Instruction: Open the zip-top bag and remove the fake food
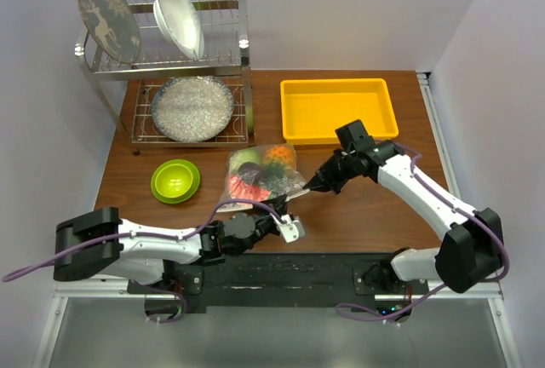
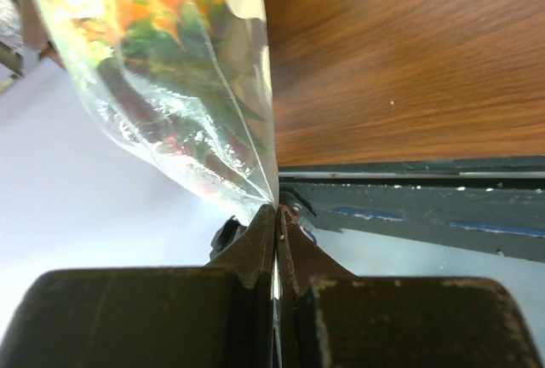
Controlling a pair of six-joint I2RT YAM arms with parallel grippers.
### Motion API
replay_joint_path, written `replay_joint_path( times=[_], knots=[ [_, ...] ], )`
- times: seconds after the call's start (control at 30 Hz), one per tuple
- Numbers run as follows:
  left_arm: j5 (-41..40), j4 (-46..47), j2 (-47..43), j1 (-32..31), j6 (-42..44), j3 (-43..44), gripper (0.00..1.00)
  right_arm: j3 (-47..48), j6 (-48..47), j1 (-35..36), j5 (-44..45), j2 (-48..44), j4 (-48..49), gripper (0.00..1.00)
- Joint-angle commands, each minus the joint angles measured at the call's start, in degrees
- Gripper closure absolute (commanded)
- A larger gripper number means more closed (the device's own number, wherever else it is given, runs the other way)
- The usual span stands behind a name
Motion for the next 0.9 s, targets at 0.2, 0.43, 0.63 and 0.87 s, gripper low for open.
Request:
replay_joint_path(
  times=[0.2,0.43,0.63,0.87],
  knots=[
    [-4.0,-9.4,-6.9,-0.2,-5.1,1.1,0.96,8.2,-9.0,-6.2,4.3,-2.9,-5.9,1.0],
    [-4.3,-17.1,-14.5,-0.2,-8.4,1.2,0.94,12.8,-13.8,-10.3,4.2,-0.4,-7.1,1.0],
    [-4.8,-23.8,-17.7,-0.2,-12.6,2.0,0.93,15.0,-16.1,-14.1,1.8,3.2,-6.4,1.0],
    [-5.6,-30.2,-20.3,-0.2,-15.9,3.5,0.92,17.5,-18.5,-16.9,0.7,7.1,-6.0,1.0]
  ],
)
